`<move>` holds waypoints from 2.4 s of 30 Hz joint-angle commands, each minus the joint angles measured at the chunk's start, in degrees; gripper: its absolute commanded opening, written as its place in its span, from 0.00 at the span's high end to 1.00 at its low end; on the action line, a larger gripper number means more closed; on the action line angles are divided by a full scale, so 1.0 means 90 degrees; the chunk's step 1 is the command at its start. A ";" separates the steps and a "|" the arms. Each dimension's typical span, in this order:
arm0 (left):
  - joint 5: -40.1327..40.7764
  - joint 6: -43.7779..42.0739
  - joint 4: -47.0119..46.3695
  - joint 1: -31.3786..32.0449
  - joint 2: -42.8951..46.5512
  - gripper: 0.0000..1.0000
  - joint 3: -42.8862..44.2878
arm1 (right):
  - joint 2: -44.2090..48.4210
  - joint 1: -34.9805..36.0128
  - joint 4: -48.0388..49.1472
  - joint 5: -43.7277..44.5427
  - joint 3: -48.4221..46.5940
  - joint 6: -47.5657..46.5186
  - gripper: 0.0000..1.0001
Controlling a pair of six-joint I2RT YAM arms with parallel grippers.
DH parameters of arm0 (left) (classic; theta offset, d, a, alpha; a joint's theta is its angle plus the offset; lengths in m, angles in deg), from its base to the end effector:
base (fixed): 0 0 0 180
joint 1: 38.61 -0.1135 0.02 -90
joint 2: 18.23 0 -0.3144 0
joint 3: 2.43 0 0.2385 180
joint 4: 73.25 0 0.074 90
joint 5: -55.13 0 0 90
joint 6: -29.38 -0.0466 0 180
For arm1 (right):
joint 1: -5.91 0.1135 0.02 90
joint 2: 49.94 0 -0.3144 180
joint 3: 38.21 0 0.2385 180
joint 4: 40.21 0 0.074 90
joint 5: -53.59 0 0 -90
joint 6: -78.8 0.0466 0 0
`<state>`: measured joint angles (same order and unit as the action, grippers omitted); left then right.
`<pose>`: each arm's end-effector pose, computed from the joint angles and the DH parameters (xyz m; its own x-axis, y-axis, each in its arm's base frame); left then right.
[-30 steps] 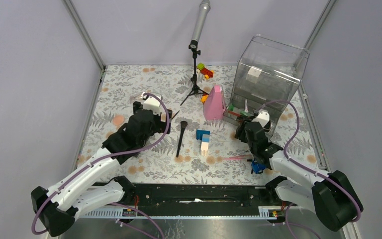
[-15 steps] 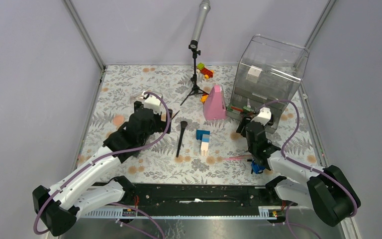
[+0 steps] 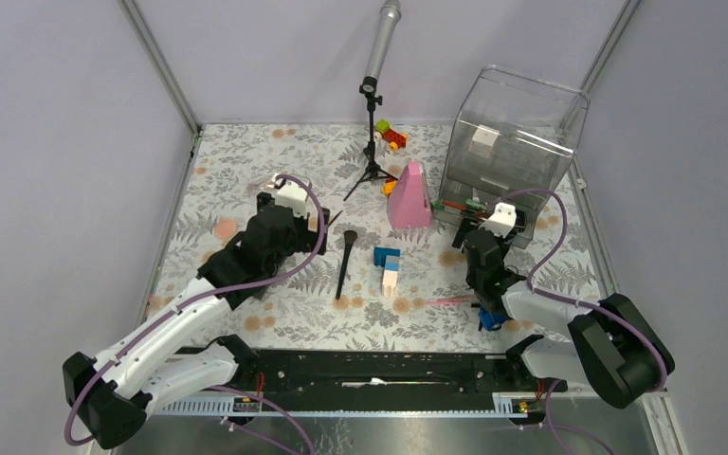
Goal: Organize the makeup
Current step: Close the drawer in the storage box.
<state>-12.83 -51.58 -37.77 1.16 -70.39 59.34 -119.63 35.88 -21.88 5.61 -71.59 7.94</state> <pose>0.1401 -0.0939 0.3505 -0.3836 0.1298 -0.9143 0.2766 0.9608 0.0203 0.1944 0.0761 0.2336 -0.1935 0.1696 -0.9663 0.2581 0.9590 0.1167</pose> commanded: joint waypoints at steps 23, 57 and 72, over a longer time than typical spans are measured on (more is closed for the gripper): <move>-0.0167 0.0031 -0.0281 -0.0062 -0.0034 0.03 -0.0019 | -0.1963 -0.0299 0.1529 0.1315 -0.1538 -0.0715 0.21; -0.0321 0.0011 -0.0306 -0.0094 -0.0104 0.03 -0.0020 | -0.2030 -0.0901 0.1812 0.0875 -0.1856 -0.0833 0.17; -0.0341 0.0002 -0.0299 -0.0105 -0.0103 0.03 -0.0029 | -0.1632 -0.0899 0.0497 0.0130 -0.1470 0.0798 0.20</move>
<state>-15.19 -51.60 -37.80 0.59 -71.35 59.34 -133.07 28.02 -15.91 6.94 -85.05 10.71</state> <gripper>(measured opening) 0.974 0.803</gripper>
